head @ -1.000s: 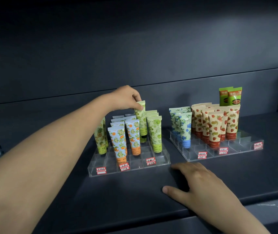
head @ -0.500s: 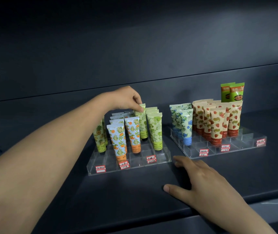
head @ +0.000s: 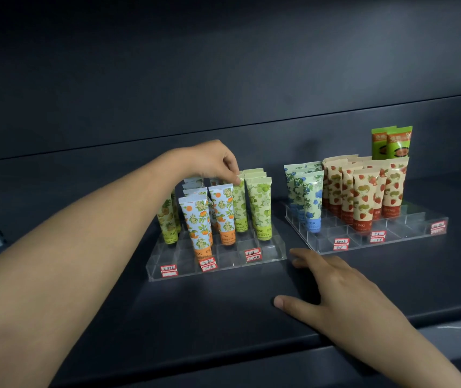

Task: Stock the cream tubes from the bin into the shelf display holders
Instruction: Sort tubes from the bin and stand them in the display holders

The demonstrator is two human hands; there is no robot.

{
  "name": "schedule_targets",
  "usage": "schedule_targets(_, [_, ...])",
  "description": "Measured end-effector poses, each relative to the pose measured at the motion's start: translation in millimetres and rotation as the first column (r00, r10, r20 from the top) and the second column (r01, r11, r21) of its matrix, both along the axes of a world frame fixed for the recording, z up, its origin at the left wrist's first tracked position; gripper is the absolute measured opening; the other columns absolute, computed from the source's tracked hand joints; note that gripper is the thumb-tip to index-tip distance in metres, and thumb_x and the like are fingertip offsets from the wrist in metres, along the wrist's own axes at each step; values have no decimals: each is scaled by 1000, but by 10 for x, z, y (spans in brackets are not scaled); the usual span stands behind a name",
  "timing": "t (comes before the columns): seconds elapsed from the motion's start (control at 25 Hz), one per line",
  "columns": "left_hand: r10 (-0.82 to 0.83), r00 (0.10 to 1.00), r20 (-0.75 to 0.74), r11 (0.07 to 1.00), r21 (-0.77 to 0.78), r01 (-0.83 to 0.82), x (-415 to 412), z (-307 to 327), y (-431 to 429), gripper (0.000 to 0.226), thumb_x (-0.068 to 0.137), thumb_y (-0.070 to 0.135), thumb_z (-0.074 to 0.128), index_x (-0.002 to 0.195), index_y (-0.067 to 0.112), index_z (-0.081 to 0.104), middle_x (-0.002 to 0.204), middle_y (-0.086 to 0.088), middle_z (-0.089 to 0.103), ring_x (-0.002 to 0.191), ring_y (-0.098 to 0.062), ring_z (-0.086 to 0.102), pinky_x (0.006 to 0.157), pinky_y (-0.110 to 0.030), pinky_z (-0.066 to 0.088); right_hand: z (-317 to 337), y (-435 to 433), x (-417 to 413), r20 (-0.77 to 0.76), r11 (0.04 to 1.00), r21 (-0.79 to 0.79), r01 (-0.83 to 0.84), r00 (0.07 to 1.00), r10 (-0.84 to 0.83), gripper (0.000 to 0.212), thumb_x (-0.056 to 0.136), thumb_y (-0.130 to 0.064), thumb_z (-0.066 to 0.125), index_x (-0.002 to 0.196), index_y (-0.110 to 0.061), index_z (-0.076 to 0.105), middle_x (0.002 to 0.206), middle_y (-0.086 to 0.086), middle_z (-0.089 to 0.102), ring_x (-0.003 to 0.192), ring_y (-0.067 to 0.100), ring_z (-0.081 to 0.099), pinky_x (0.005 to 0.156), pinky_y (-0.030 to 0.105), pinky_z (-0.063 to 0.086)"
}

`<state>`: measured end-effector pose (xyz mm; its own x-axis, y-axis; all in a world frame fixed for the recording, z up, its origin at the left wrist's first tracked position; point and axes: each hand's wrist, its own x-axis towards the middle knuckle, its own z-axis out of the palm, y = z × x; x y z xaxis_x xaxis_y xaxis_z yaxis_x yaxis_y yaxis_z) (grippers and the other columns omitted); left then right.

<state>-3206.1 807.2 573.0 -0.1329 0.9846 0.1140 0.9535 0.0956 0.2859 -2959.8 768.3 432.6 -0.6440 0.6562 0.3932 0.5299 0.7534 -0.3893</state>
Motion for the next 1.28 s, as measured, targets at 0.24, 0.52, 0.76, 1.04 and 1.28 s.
schedule_targets(0.24, [6,1000,-4,1000,8,-6,12,-21,-6,22,79,21,73,97,9,70,80,9,65,88,-13,62,83,-29,50,10,-10,2,1,1000,13,-2,1000,2,75,78,-70,46,140,-39,19,137,-18,40,127,4,36,98,19,30])
schedule_targets(0.52, [7,999,38,997,82,-10,-7,16,-64,13,81,21,71,91,13,71,84,7,69,84,-10,64,79,-22,50,30,-18,-5,39,999,36,-5,999,4,68,80,-69,44,138,-37,28,135,-17,42,126,4,35,99,20,30])
schedule_targets(0.76, [44,999,-8,960,276,-40,77,58,-229,13,88,19,59,91,15,70,87,14,64,86,-4,57,70,-15,43,33,2,-32,84,999,37,-8,996,5,58,82,-66,46,129,-32,43,129,-13,49,123,8,38,98,22,33])
schedule_targets(1.04, [127,989,75,854,498,-147,509,53,-751,17,90,15,51,99,13,66,95,7,62,88,-8,55,76,-19,40,56,27,-69,176,1000,-2,14,984,-13,49,88,-55,48,118,-18,55,124,0,53,118,20,44,99,34,37])
schedule_targets(1.28, [295,952,83,824,482,-298,1111,-176,-1316,22,90,13,49,109,11,61,107,-1,61,100,-16,57,86,-25,42,304,-14,155,315,995,-70,-68,945,86,48,89,-51,50,111,-8,55,119,13,54,113,31,50,91,36,43])
